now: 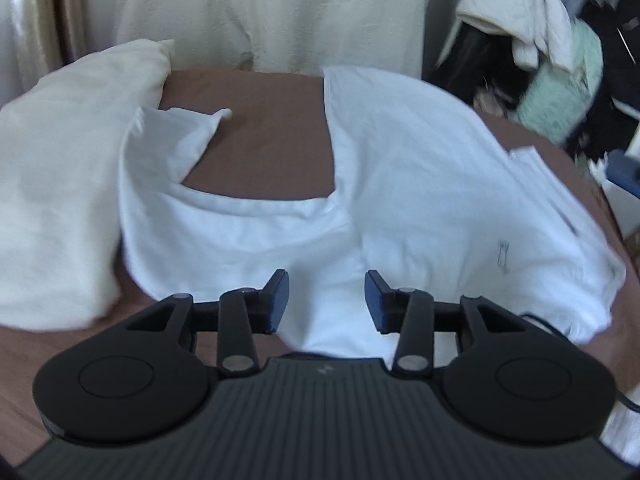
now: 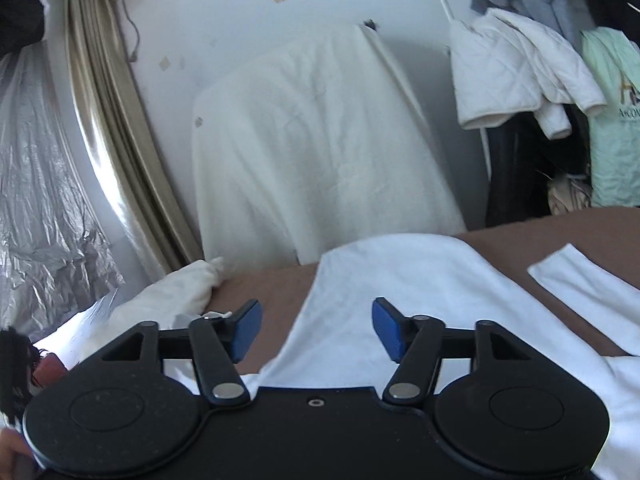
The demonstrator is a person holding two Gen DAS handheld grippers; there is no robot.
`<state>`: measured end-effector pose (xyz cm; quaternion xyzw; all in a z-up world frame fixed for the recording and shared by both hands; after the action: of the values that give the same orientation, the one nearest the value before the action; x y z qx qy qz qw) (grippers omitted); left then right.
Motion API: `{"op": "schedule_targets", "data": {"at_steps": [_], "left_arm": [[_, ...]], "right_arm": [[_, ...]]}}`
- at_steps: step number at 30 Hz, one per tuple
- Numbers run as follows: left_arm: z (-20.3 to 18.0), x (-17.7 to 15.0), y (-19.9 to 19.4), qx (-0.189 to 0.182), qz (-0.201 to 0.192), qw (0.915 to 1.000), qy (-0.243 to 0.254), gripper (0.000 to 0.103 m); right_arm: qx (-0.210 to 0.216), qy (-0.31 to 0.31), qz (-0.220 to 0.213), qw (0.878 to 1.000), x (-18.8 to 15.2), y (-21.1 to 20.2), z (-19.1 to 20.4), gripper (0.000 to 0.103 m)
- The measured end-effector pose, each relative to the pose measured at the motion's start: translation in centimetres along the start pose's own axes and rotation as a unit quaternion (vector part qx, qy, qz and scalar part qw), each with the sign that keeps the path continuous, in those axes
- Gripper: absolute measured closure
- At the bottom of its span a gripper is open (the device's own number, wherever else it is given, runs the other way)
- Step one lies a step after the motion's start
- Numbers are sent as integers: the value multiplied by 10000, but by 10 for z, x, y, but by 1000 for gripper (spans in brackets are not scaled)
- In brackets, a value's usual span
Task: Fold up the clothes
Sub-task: 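Release the hem with the right tool and move both tools toward the shirt collar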
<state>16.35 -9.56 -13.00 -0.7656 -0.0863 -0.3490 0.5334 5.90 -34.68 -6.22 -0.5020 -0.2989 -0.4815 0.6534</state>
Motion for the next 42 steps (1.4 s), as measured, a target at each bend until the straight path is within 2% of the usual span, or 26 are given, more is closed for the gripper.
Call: {"op": "schedule_targets", "data": {"at_steps": [3, 5, 9, 10, 12, 13, 15, 17, 19, 20, 22, 24, 26, 27, 32, 35, 37, 38, 39, 41, 42], "left_arm": [[31, -3, -4, 59, 57, 10000, -54, 62], [53, -5, -2, 76, -149, 9992, -359, 62], [82, -22, 15, -202, -529, 9933, -1003, 62], [89, -28, 21, -154, -444, 9921, -1166, 62], [98, -31, 19, -179, -448, 9893, -1378, 62], [103, -33, 18, -191, -450, 9877, -1484, 62], [112, -35, 16, -215, -456, 9843, -1690, 62], [109, -34, 16, -143, -526, 9872, -1500, 62], [108, -37, 25, -302, -428, 9844, -1681, 62], [108, -38, 29, -381, -378, 9827, -1773, 62], [112, -45, 43, -446, -160, 9775, -2057, 64], [117, -48, 56, -311, -18, 9772, -2099, 65], [121, -50, 67, -157, 73, 9774, -2105, 67], [121, -49, 71, -125, 67, 9774, -2109, 67], [123, -42, 92, -403, -41, 9697, -2408, 65], [122, -44, 102, -782, 40, 9592, -2717, 65], [118, -41, 103, -1043, 14, 9532, -2839, 74], [116, -38, 103, -1105, -30, 9519, -2859, 88], [116, -33, 101, -1036, -152, 9568, -2713, 101], [120, -20, 88, -476, -611, 9712, -2252, 101], [121, -13, 79, -469, -710, 9698, -2288, 101]], "right_arm": [[-47, -787, 312, 9964, -23, 11, 19, 35], [-151, -1122, 382, 9928, -41, 21, 27, 35], [-101, -1329, 833, 9876, -73, 49, 40, 36], [-41, -1454, 903, 9852, -75, 53, 47, 39], [107, -1723, 1037, 9795, -78, 60, 64, 64], [146, -1787, 1102, 9776, -81, 64, 70, 80], [201, -1874, 1232, 9743, -87, 72, 81, 80], [256, -1960, 1361, 9708, -92, 79, 92, 79], [276, -1865, 1464, 9711, -107, 90, 95, 78], [321, -1796, 1521, 9714, -117, 94, 96, 73], [506, -1814, 1666, 9679, -137, 96, 101, 70], [701, -1852, 1814, 9633, -157, 96, 107, 68], [866, -1867, 1914, 9597, -172, 95, 112, 51], [904, -1876, 1924, 9590, -173, 95, 114, 48], [1024, -1888, 1961, 9568, -174, 98, 120, 46], [1054, -1688, 2087, 9575, -179, 104, 113, 46], [982, -1625, 2143, 9581, -182, 108, 108, 46], [926, -1622, 2163, 9583, -184, 110, 105, 46], [902, -1602, 2170, 9587, -184, 112, 104, 46], [900, -1537, 2163, 9600, -183, 113, 102, 46], [928, -1494, 2148, 9607, -182, 114, 102, 46]]}}
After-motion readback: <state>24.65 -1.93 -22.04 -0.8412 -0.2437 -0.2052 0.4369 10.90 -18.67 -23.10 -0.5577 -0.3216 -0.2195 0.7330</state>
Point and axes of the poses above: each gripper's, at about its wrist camera, not at the fingertips, and y roughly the way its jaws point, z to its left, x to its top, the point moved 10 cm from there along y, roughly the way its jaws point, and after that the axes turned 1 degree about y, right-handed, at the moved point
